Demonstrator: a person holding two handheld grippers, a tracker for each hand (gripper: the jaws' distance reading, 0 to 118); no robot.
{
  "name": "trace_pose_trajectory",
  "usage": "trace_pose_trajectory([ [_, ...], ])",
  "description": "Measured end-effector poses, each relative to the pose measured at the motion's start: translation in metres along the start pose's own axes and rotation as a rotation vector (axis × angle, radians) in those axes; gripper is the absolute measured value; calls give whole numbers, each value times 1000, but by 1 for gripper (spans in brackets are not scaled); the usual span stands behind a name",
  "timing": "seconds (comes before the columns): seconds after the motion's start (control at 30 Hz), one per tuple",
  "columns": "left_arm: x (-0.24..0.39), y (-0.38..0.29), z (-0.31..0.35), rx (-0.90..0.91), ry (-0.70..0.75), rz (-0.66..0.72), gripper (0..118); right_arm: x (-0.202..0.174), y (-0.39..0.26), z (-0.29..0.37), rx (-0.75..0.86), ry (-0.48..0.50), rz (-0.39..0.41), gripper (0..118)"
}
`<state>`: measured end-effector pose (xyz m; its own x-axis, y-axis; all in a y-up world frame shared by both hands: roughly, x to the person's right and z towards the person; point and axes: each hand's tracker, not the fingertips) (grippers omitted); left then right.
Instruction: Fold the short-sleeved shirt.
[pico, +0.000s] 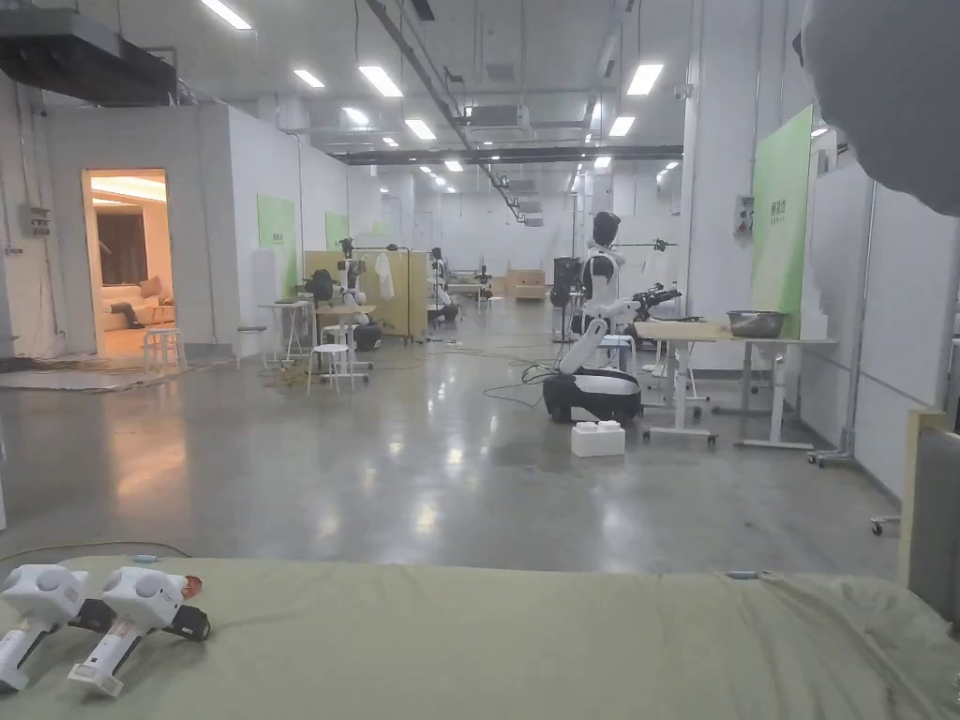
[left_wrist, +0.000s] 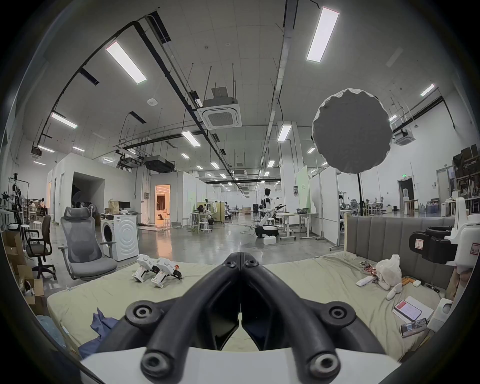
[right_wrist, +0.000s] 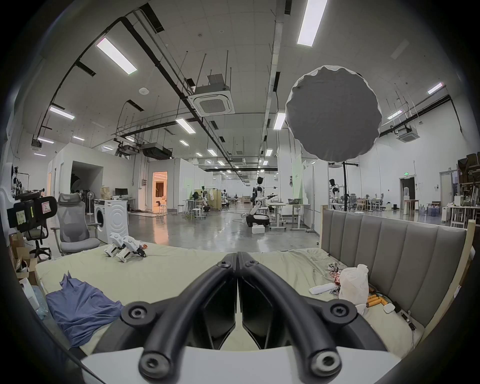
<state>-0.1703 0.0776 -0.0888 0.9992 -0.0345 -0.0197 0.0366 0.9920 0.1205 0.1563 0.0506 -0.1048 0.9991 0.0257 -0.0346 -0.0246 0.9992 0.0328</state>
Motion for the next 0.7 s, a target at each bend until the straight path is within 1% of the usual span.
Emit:
trace_pose_trajectory([
  [0.3,-2,2,-4,-2,-1,-15,0,0,3,-1,4,-4,12,0],
  [0.37,-1,6,-6,9,-2,-66,0,0,6,-2,10,-6,54,0],
  [0.4,3,8,-7,16,3,-153,0,-1,9,-4,9,-9,118,0],
  [0.43,10,7,-8,32,16,-306,0,-7,12,-5,3,-26,271,0],
  [0.5,20,-4,-10,43,-9,-588,0,-18,7,-5,16,-48,547,0],
  [0.53,24,-15,-11,28,-43,-761,0,-23,0,-6,14,-53,725,0],
  [0.6,30,-41,-15,-47,-77,-1045,0,-32,-17,-7,4,-23,1043,0],
  [0.67,29,-76,-13,-117,-175,-1306,0,-35,-45,-6,3,32,1397,0],
  [0.7,28,-91,-10,-137,-211,-1397,0,-34,-58,-5,8,55,1520,0],
])
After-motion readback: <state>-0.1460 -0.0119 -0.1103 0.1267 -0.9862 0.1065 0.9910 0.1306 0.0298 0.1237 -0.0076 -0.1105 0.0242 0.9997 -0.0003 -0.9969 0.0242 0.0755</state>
